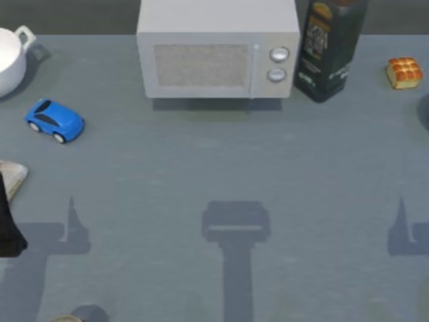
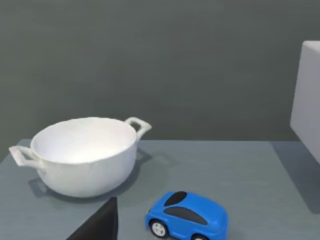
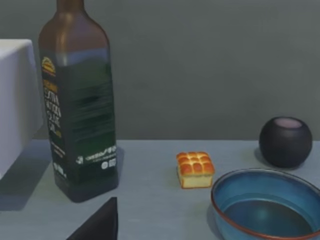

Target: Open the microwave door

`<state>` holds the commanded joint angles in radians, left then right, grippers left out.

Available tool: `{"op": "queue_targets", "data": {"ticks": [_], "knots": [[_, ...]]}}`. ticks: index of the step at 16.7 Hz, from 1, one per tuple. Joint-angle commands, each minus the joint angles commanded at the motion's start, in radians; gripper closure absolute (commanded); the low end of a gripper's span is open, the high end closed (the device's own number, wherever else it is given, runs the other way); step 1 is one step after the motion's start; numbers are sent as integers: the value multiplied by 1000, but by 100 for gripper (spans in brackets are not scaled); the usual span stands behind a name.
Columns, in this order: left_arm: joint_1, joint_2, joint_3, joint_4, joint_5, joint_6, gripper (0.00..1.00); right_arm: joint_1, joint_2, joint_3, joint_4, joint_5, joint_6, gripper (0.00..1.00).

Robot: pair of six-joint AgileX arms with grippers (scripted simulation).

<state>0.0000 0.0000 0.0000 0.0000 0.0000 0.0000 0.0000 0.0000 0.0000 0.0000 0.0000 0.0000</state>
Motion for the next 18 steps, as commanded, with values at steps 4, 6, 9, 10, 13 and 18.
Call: {"op": "queue_targets", "data": {"ticks": [4,6,9,10,13,18], "knots": [[-17,31,28,-5,-15,-6,0,0,0,0,0,0,0,0],[-55,104,88,-14,-48,-20,0,0,0,0,0,0,0,0],[-142,292,233,-29,-127,-59,0,0,0,0,0,0,0,0],[-177,373,294,-33,-158,-76,0,0,0,0,0,0,0,0],[-294,659,509,-38,-263,-140,0,0,0,0,0,0,0,0],[-502,1213,912,-24,-446,-267,0,0,0,0,0,0,0,0]]}}
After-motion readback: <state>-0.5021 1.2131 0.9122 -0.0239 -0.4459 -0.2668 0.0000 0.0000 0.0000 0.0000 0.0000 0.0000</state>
